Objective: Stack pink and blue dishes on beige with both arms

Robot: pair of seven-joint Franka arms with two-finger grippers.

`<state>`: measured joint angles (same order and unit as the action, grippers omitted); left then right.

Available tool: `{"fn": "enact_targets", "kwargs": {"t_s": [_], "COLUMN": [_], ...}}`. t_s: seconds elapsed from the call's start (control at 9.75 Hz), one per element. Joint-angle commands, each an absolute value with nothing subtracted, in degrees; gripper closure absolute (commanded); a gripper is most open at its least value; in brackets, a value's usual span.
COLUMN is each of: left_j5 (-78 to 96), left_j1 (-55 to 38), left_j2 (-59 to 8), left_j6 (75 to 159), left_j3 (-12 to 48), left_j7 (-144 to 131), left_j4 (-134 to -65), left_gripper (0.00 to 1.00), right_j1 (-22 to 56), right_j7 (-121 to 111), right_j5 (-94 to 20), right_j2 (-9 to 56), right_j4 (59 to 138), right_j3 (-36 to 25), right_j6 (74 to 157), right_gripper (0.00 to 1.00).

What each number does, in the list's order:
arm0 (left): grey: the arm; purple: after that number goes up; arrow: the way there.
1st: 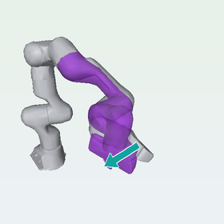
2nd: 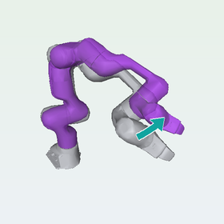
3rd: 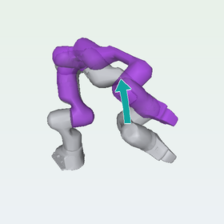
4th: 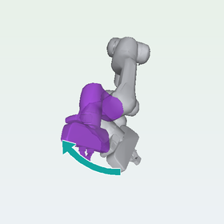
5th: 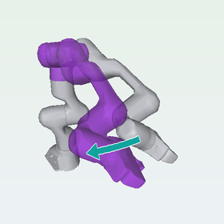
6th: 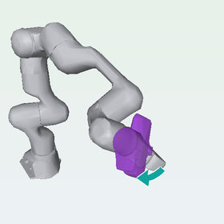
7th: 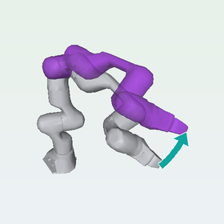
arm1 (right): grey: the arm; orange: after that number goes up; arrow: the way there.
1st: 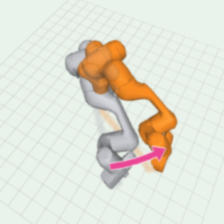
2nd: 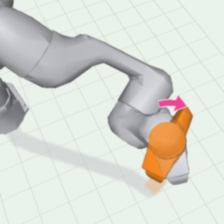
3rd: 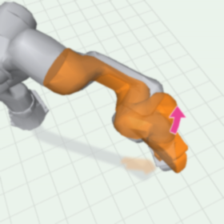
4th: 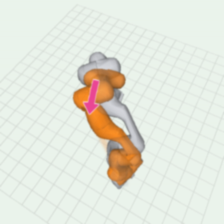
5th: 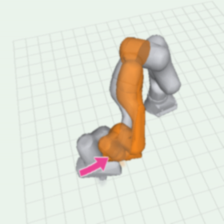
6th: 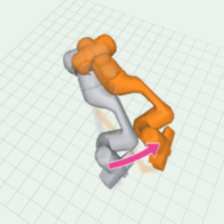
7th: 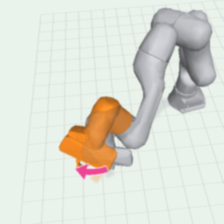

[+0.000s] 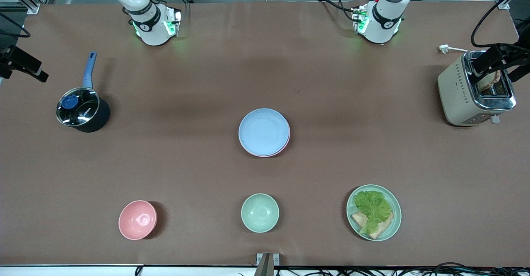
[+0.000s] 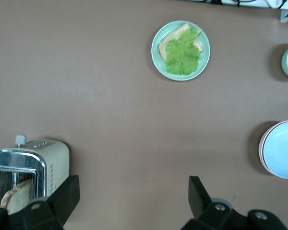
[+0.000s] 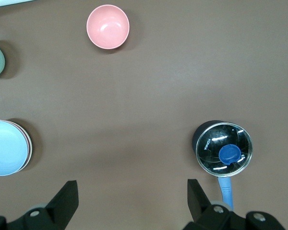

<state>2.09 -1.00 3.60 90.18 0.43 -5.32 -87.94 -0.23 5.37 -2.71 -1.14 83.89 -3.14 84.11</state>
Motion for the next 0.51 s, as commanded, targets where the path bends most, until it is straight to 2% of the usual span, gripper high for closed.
{"fn": "enact_targets", "kwargs": {"t_s": [0.0, 0.41], "left_j5": [2.2, 2.2], "left_j1": [-1.49, -1.58], "left_j2": [3.25, 2.81], "left_j6": [88.15, 88.24], "left_j3": [-0.09, 0.09], "left_j7": [-3.88, -1.41], "left_j4": [-88.59, -88.51], "left_gripper": [0.0, 0.0], "right_j1": [-0.71, -0.97], "right_j7": [5.01, 2.11], "right_j5": [-1.41, -0.7], "right_j2": [-0.26, -0.35], "right_j4": [82.97, 82.97], "right_j3": [-2.46, -2.29], "right_j6": [83.58, 82.36], "right_gripper": [0.0, 0.0]}}
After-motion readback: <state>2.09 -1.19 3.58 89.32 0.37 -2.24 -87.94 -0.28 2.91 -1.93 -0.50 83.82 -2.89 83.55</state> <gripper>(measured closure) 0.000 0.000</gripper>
